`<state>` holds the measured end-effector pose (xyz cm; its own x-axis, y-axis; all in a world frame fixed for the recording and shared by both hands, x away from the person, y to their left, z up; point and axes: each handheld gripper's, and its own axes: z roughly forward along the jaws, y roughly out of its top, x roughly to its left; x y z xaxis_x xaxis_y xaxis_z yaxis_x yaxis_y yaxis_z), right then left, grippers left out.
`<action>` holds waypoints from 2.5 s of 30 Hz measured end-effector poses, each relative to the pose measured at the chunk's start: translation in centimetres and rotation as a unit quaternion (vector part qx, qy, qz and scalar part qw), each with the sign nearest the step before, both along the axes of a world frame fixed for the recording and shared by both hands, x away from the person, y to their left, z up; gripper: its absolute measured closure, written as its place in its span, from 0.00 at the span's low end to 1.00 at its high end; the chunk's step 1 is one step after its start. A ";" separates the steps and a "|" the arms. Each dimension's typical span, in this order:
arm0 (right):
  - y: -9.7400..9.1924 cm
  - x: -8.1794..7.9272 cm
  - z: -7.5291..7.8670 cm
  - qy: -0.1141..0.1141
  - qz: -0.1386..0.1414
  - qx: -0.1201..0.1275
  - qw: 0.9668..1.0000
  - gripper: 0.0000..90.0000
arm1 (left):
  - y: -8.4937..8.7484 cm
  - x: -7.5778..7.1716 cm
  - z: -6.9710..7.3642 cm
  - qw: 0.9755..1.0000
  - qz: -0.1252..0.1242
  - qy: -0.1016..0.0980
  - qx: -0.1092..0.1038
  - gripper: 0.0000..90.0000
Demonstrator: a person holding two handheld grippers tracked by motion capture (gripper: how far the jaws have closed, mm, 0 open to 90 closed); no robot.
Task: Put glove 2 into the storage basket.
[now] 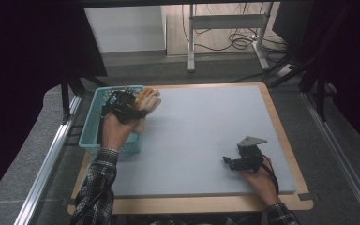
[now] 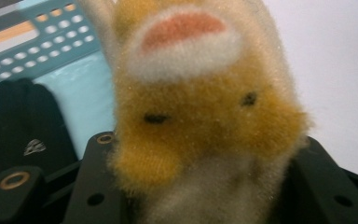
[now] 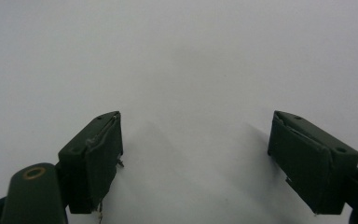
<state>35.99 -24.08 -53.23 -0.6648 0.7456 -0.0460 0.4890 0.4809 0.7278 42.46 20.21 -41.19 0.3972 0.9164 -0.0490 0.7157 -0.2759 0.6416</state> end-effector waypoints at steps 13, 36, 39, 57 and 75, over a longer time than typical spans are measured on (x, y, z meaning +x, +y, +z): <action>0.0 0.0 0.0 -0.001 0.000 0.000 1.000 0.20 | 3.9 0.1 -0.6 0.998 0.059 0.002 -0.006 0.58; 0.0 0.0 0.0 -0.001 0.000 0.000 1.000 0.20 | 4.8 3.2 -4.6 0.993 0.098 0.055 0.026 0.56; 0.0 0.0 0.0 -0.001 0.000 0.000 1.000 0.20 | 4.5 3.7 -5.3 0.993 0.097 0.065 0.024 0.56; 0.0 0.0 0.0 -0.001 0.000 0.000 1.000 0.20 | 3.6 6.1 -8.6 0.987 0.058 0.152 0.011 0.35; 0.0 0.0 0.0 -0.001 0.000 0.000 1.000 0.20 | 7.7 3.6 -5.3 0.988 0.129 0.070 0.058 0.74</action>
